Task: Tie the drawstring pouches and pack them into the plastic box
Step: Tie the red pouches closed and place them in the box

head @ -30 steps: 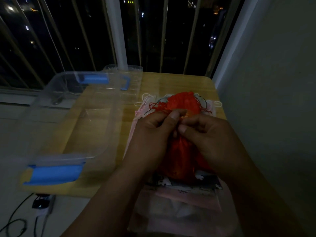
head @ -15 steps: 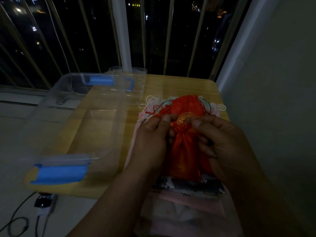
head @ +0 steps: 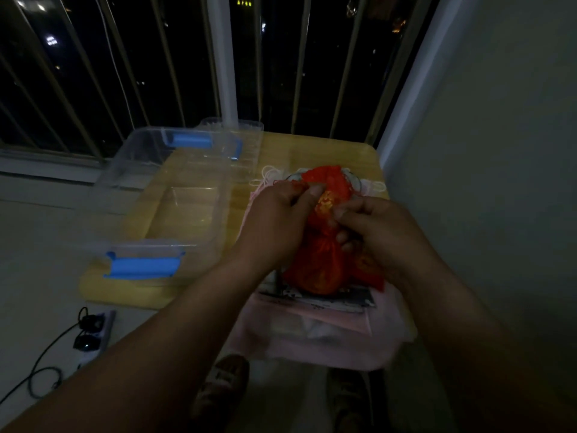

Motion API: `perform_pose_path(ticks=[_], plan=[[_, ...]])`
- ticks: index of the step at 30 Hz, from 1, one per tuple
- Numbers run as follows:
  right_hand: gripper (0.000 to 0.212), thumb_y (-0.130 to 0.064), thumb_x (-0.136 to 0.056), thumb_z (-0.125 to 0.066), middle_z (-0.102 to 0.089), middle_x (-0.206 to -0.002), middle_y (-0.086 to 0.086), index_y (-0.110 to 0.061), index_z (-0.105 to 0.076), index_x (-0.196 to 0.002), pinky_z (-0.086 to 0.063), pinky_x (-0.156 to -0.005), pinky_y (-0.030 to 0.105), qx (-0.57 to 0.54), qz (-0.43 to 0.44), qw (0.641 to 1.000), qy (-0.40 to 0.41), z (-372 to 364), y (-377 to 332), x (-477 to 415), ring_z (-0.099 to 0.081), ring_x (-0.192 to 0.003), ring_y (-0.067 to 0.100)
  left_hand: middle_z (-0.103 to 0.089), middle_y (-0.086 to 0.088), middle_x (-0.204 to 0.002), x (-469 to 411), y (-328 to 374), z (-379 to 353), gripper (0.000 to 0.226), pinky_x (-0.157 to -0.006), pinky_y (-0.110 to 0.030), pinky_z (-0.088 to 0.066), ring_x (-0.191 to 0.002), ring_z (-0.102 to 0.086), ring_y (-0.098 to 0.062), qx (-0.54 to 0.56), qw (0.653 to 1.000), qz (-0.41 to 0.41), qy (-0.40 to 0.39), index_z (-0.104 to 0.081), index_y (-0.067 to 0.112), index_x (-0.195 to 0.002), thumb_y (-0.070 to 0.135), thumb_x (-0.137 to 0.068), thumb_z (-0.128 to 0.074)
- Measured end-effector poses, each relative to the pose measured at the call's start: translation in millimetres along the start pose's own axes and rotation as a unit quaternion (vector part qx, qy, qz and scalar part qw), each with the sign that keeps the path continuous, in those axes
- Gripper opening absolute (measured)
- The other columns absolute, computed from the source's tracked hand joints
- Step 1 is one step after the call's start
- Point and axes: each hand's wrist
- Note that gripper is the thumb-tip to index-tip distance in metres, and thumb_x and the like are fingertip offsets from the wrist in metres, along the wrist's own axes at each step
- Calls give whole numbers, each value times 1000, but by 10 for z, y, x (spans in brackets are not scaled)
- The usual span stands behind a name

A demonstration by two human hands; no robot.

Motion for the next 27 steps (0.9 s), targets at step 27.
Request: perform_pose_path(ticks=[27], plan=[[13, -14, -94, -73, -74, -75, 5, -2, -75, -91, -53, -59, 24, 48, -31, 997, -46, -222, -486, 471, -65, -64, 11, -66, 7, -72, 354, 371, 664, 18, -73, -36, -54, -67, -60, -10, -38, 987, 67, -143, -69, 18, -82, 20, -99, -64]])
Point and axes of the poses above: each hand's wrist, its own x-axis away from the middle knuckle, its own z-axis out of the back of the hand, y = z × x
